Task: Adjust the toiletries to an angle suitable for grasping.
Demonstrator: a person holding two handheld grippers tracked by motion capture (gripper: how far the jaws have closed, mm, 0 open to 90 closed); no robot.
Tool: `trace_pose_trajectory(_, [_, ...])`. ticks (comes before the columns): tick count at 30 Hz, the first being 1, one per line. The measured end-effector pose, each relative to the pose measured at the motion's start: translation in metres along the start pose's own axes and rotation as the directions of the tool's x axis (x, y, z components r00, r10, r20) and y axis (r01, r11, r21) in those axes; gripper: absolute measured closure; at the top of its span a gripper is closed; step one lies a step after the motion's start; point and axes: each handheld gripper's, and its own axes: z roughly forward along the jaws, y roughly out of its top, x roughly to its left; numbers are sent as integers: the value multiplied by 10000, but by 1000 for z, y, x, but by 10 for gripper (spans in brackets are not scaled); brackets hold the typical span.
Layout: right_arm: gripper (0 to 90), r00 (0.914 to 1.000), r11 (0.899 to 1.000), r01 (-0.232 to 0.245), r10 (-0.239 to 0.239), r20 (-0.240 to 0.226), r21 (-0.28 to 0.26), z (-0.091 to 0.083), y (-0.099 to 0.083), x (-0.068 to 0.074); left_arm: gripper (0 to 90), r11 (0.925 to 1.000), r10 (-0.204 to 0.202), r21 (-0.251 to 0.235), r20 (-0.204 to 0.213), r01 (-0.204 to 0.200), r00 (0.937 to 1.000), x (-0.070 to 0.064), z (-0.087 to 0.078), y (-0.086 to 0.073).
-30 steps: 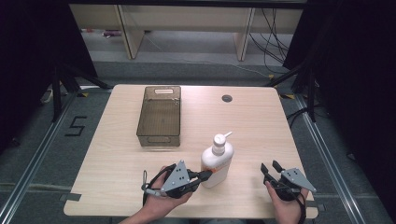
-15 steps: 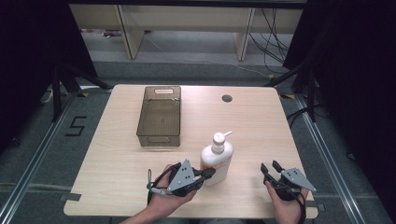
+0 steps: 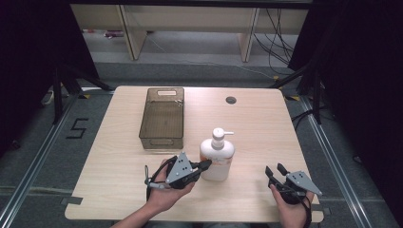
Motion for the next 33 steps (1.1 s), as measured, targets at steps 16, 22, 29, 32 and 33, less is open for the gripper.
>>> trace_pose_trajectory(16, [449, 9994, 9992, -336, 336, 2, -194, -2, -1, 1, 503, 9888, -1117, -1088, -839, 1023, 9902, 1, -39, -3])
trace_pose_trajectory(22, [447, 9997, 9995, -209, 213, 151, -224, -2, -1, 0, 402, 9788, -1429, -1647, -1210, 1221, 9823, 0, -43, 1])
trace_pose_trajectory(29, [446, 9990, 9987, -444, 446, 75, -261, -1, -1, -2, 318, 9794, -1228, -1807, -1758, 906, 9767, 2, -44, 11])
trace_pose_trajectory(32, [447, 9990, 9991, -343, 350, 272, -252, -1, 0, -3, 311, 9775, -1359, -1855, -1879, 1007, 9727, 4, -46, 14])
trace_pose_trajectory(33, [446, 9990, 9989, -386, 392, 230, -279, 0, 0, -4, 311, 9770, -1369, -1885, -1932, 1002, 9716, 4, -47, 14])
